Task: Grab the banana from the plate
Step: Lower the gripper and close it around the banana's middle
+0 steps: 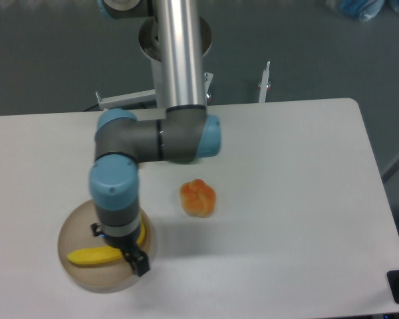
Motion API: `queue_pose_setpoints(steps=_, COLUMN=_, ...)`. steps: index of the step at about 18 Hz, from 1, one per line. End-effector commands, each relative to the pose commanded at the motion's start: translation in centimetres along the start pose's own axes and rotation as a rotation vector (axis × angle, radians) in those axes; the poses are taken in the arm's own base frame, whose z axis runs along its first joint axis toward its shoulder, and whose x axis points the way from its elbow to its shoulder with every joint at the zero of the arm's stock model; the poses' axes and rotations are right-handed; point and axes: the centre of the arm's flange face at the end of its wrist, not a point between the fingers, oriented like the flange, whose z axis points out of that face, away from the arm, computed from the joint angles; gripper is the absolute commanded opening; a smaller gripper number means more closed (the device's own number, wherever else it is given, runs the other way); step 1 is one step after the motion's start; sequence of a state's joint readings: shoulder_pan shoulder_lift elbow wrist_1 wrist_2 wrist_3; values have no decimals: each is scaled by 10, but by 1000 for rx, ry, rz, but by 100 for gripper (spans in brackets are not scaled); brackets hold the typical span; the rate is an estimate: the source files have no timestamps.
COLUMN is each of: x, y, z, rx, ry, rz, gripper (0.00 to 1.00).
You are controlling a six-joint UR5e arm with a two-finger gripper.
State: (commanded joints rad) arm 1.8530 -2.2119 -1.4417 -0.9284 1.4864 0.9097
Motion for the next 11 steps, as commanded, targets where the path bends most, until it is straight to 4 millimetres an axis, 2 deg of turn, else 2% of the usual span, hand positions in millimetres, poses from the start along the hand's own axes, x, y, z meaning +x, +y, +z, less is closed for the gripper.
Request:
queue_pose_setpoints(steps=3, x=9, y=7, z=22, rx=-1, ry=-1, rz=-2, gripper=100)
queue_pose_setpoints(steps=8, x=12, y=8, z=37, rx=-19, ry=15, rz=-11, gripper=100)
queue_pose_setpoints(steps=9, x=11, y=9, z=39, rx=-22, ry=16, rz=-10, gripper=92)
queue_pose_setpoints(steps=10, x=12, y=9, z=40, rx=-23, ry=20, rz=-10, gripper=67)
queue_pose_setpoints(steps=11, x=12, y=9, z=41, rx=-24, ry=21, rz=-12, gripper=52)
